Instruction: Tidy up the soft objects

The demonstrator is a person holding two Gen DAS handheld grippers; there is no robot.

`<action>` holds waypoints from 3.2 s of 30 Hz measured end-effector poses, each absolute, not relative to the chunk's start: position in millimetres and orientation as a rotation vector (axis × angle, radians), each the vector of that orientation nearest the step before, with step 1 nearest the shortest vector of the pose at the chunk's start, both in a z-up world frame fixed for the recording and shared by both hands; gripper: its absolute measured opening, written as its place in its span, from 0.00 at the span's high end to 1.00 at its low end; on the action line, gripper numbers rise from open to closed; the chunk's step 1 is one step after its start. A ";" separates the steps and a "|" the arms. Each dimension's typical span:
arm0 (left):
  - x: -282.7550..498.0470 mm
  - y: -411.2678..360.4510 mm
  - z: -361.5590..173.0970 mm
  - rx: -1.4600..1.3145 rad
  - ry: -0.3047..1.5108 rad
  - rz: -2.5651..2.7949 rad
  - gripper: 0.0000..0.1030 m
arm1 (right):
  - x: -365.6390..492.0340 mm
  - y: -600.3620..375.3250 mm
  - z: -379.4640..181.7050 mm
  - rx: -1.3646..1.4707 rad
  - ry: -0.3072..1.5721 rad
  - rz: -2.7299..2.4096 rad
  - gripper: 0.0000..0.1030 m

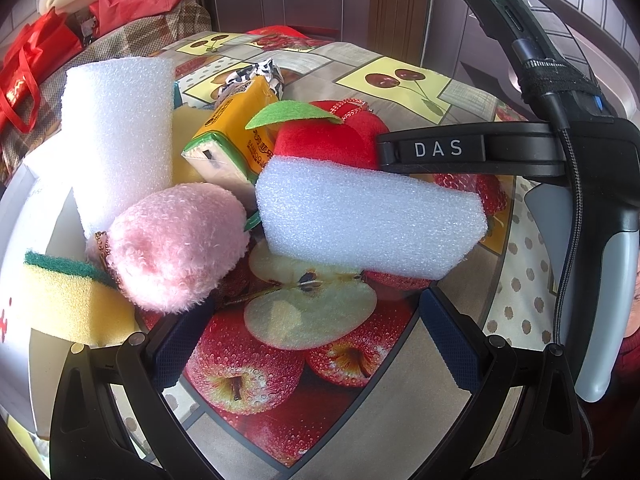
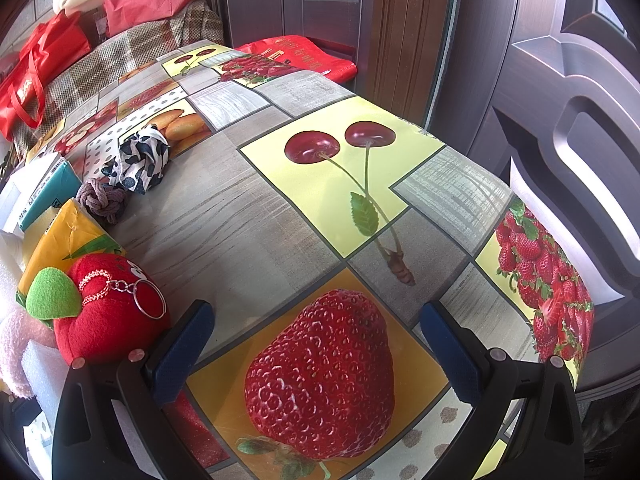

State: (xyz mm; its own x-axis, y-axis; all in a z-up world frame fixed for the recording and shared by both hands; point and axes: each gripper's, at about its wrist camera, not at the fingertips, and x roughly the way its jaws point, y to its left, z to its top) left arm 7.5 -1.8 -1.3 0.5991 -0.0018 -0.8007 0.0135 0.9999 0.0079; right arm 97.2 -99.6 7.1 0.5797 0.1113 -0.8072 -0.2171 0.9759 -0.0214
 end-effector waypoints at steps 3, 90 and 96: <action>7.4 -1.6 -1.2 0.013 0.928 -0.009 0.00 | 97.2 -99.6 7.1 -0.123 0.933 0.192 0.00; -99.5 53.7 1.4 -0.017 0.911 0.006 0.54 | -3.5 -67.4 10.8 -0.617 0.758 1.238 0.50; -115.9 60.2 17.1 -0.024 0.803 0.045 0.55 | -11.1 -81.7 26.3 -0.577 0.675 1.250 0.51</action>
